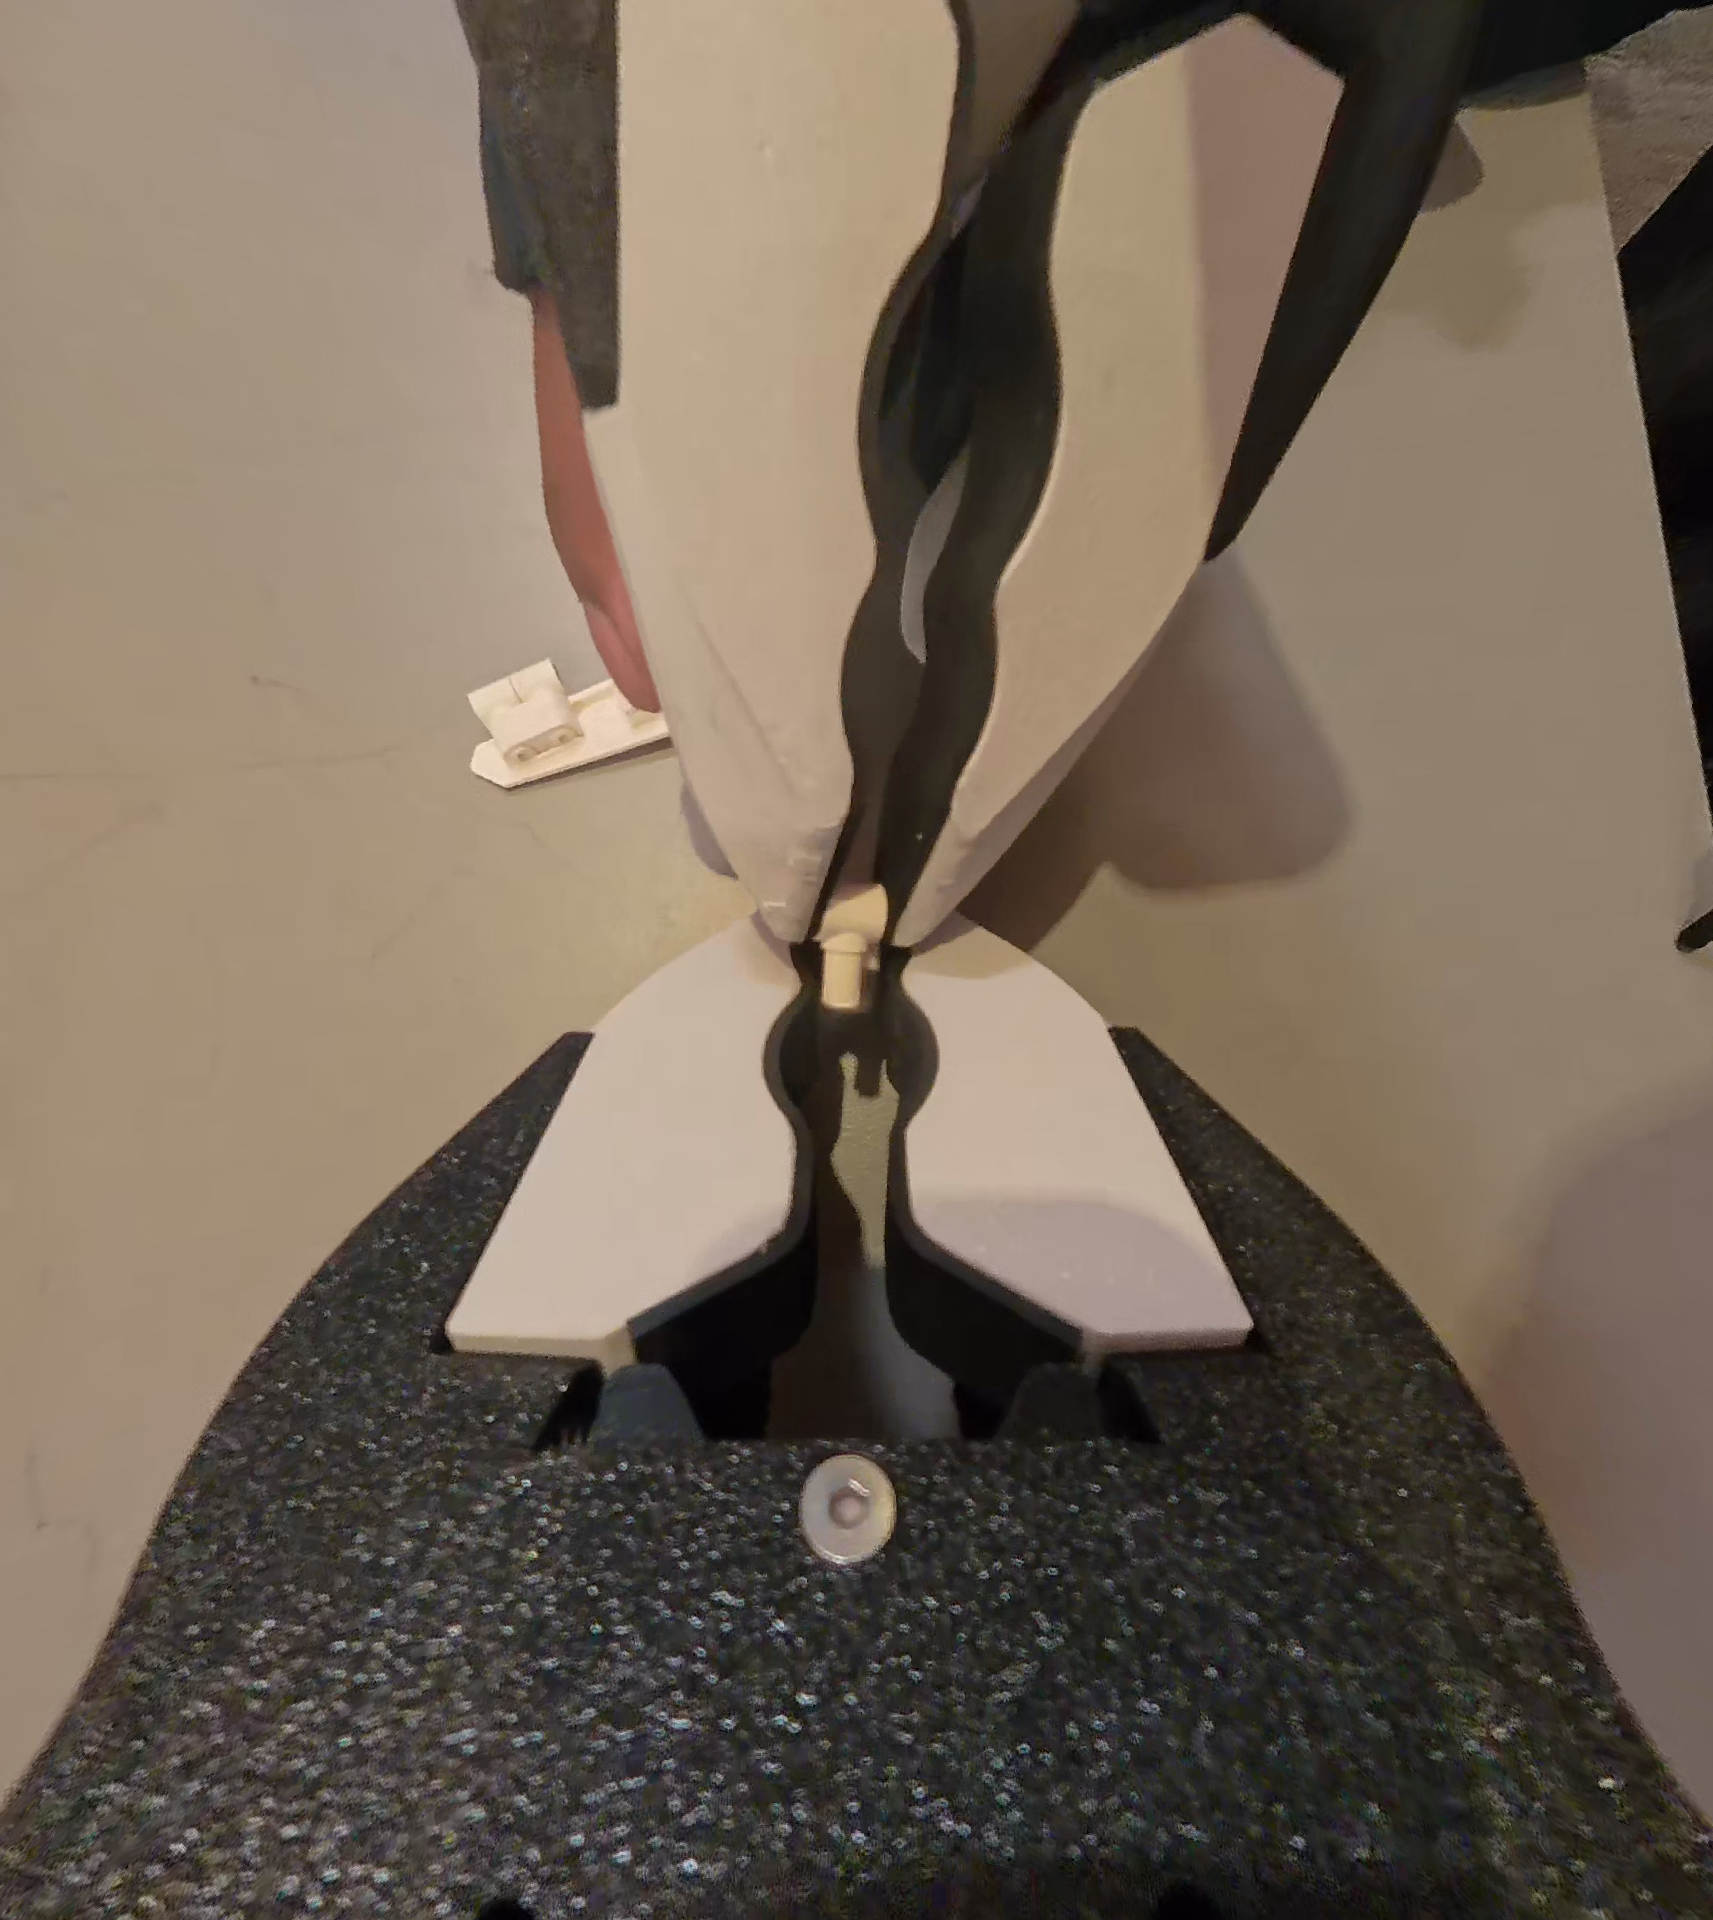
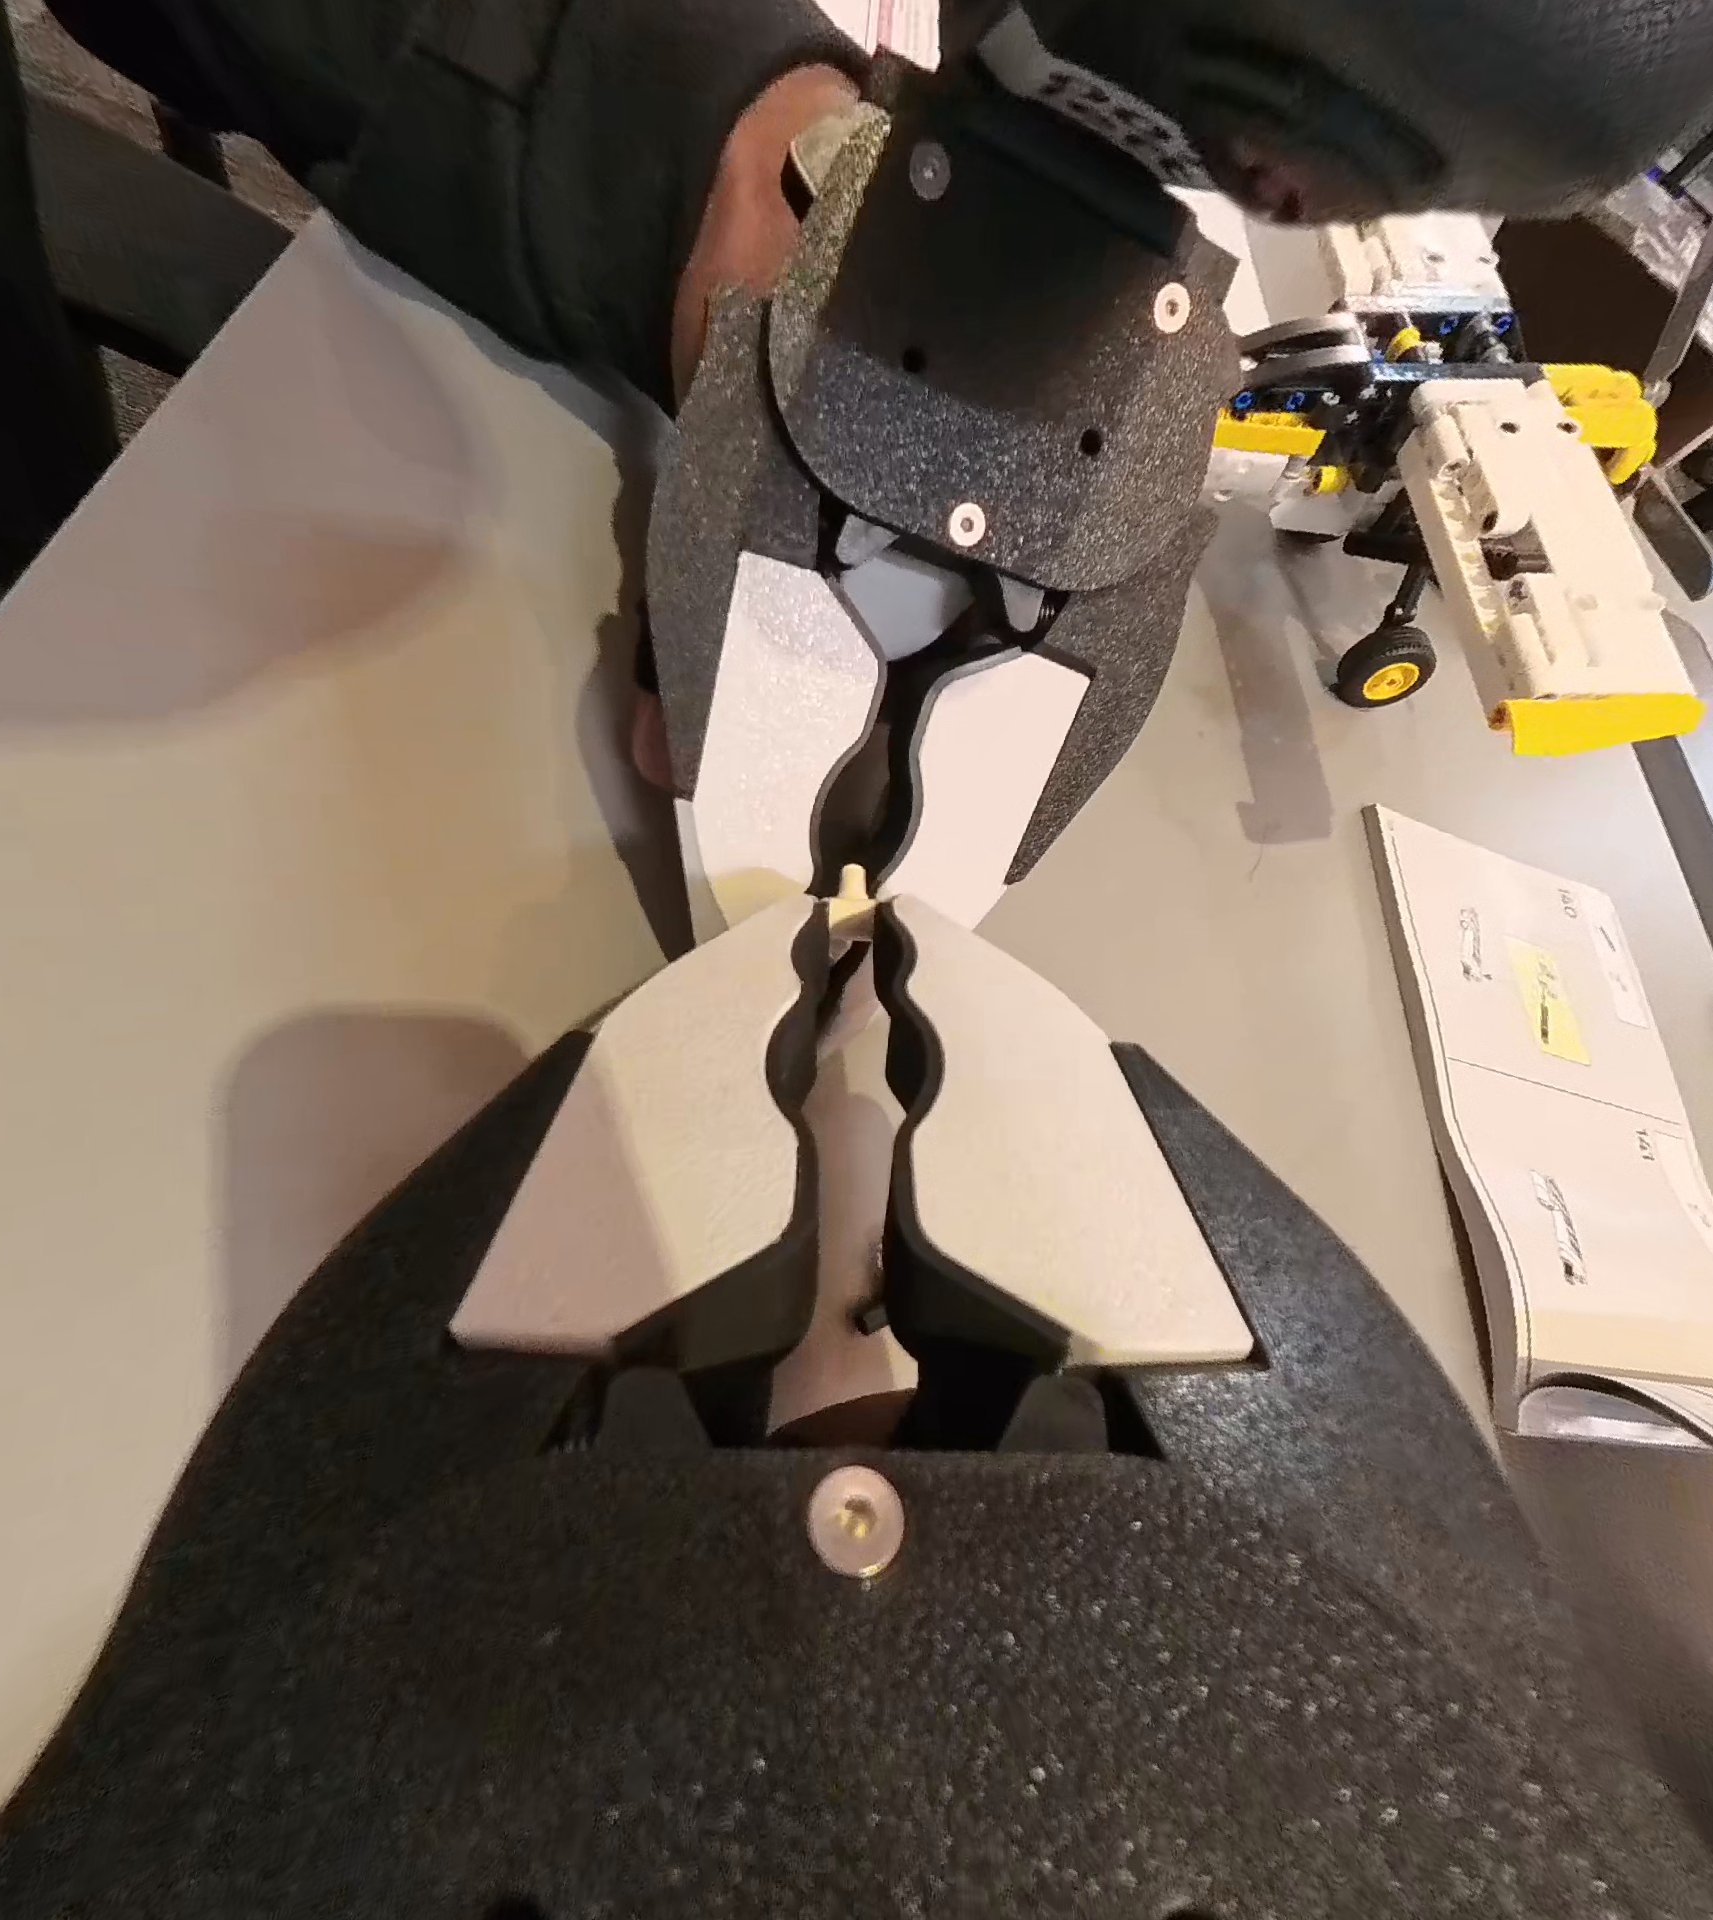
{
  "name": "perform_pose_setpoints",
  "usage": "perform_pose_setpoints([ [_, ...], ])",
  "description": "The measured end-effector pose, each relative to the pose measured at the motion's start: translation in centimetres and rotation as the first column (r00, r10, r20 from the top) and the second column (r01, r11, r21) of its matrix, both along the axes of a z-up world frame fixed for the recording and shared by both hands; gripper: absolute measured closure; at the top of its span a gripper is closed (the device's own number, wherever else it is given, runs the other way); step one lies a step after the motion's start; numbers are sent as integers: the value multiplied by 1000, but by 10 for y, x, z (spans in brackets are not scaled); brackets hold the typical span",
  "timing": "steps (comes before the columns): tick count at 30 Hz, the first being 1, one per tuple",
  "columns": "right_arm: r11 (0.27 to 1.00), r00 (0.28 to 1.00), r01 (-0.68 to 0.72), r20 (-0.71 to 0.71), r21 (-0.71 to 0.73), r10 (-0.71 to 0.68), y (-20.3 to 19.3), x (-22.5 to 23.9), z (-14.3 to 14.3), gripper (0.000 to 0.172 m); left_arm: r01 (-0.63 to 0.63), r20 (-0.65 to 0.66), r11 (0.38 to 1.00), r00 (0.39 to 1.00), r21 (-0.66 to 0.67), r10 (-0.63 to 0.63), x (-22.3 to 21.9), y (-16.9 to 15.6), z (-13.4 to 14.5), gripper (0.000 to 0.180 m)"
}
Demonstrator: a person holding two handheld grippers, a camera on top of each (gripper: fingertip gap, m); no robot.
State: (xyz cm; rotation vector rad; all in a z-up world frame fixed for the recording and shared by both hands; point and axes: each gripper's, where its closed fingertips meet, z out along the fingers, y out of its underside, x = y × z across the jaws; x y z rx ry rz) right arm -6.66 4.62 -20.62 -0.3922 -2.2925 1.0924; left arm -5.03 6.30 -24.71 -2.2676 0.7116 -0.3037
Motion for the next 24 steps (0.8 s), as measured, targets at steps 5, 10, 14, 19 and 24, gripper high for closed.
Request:
perform_pose_setpoints([
  [5,1000,1000,4,1,5,-4,2,0,0,164,4,4,1000,1000,-1,-4,0,-1,0,170],
  [10,1000,1000,13,-1,7,-13,4,-1,-1,164,0,17,1000,1000,-8,0,-1,-2,0,164],
  [14,1000,1000,19,-1,10,-19,6,-2,-3,164,-8,35,1000,999,-10,8,-3,-2,1,162],
  [19,1000,1000,10,-5,-1,-10,3,-1,-3,164,-43,60,999,997,-16,44,-5,2,2,173],
  [24,998,998,49,-31,-30,-50,9,-4,3,164,-47,99,999,994,1,46,-4,2,7,173],
])
